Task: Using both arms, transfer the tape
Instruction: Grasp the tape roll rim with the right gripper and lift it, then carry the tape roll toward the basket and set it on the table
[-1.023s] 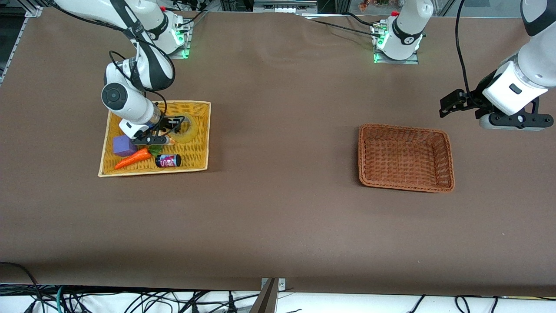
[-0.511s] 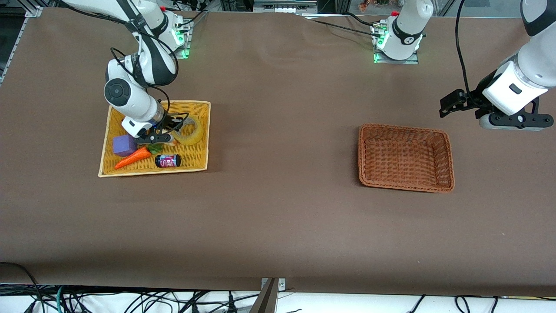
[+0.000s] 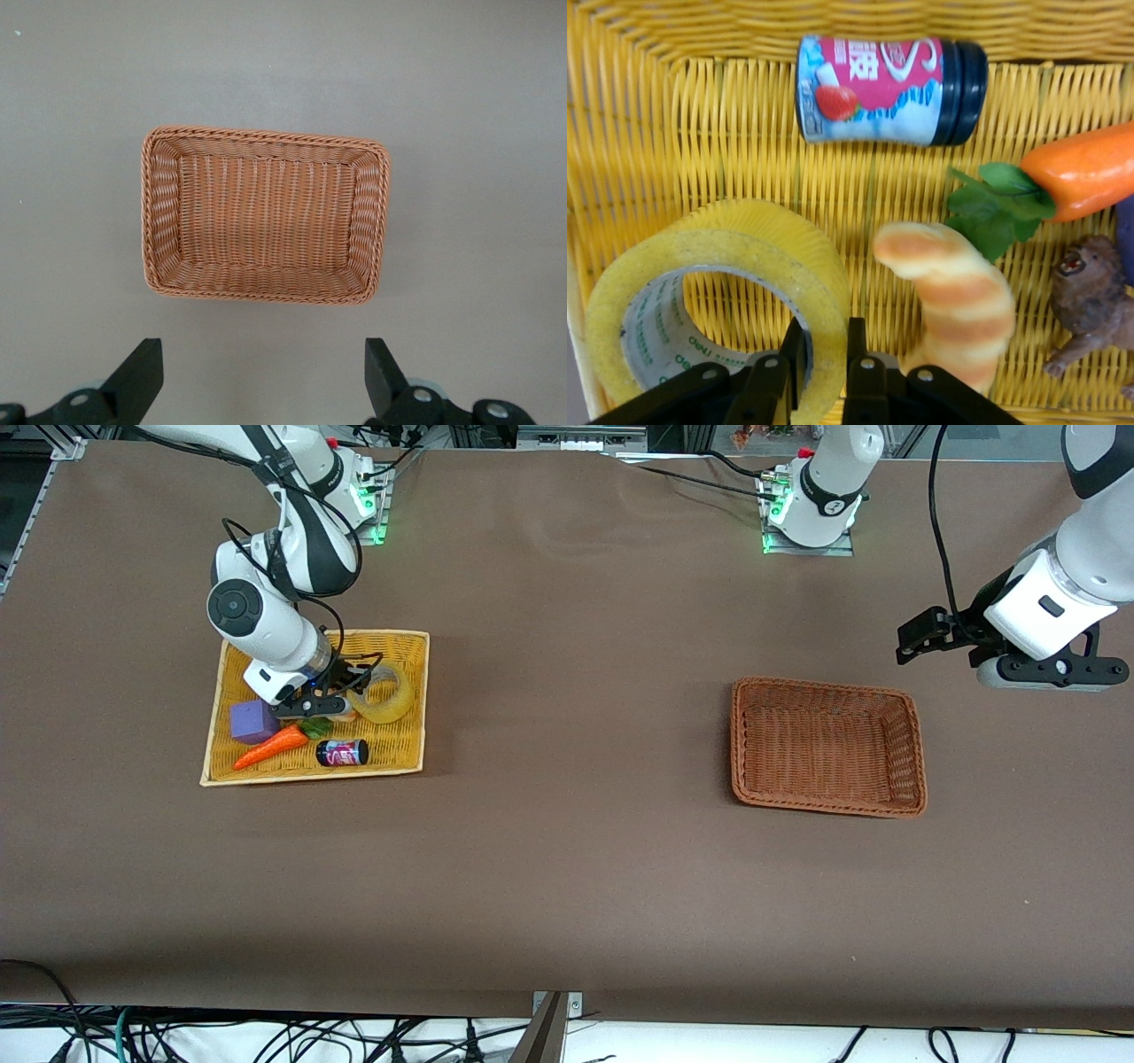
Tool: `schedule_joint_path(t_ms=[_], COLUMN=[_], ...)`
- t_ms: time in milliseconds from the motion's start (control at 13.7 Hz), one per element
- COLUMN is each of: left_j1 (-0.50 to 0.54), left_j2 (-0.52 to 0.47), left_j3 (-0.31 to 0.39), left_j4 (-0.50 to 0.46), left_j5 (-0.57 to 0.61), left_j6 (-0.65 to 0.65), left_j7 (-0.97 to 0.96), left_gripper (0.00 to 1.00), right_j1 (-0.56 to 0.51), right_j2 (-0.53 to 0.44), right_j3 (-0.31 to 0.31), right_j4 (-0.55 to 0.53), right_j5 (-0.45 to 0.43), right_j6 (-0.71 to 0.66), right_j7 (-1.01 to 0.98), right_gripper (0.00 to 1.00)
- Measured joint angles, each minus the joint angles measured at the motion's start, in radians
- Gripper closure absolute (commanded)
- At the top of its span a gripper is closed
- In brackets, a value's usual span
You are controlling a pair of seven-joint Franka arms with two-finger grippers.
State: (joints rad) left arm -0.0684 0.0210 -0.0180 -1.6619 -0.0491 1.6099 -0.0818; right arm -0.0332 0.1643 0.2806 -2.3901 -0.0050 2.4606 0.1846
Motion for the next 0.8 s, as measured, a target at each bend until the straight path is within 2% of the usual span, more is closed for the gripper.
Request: schedule_joint_path(t_ms=[292, 438, 804], left_j1=[0.0, 0.0, -0.001], left_j2=[0.0, 0.0, 0.0], left_j3=[0.0, 0.0, 0.0], left_j4=[0.0, 0.0, 0.001], left_j5=[0.0, 0.0, 0.0], left_j6=[0.0, 0.0, 0.0], left_j7=[0.0, 0.0, 0.0], left_gripper=[0.0, 0.0, 0.0], right_j1=[0.0, -0.001, 0.04], right_j2=[-0.024, -0.031, 0.001], right_j3=[0.001, 0.024, 0.203], right_j4=[0.058, 0.102, 0.289], right_j5=[0.0, 0.001, 0.002], right_j6=[-0.101, -0.157, -0.237], right_j7=[0.0, 0.013, 0.353], right_gripper=[1.0, 1.0, 1.0])
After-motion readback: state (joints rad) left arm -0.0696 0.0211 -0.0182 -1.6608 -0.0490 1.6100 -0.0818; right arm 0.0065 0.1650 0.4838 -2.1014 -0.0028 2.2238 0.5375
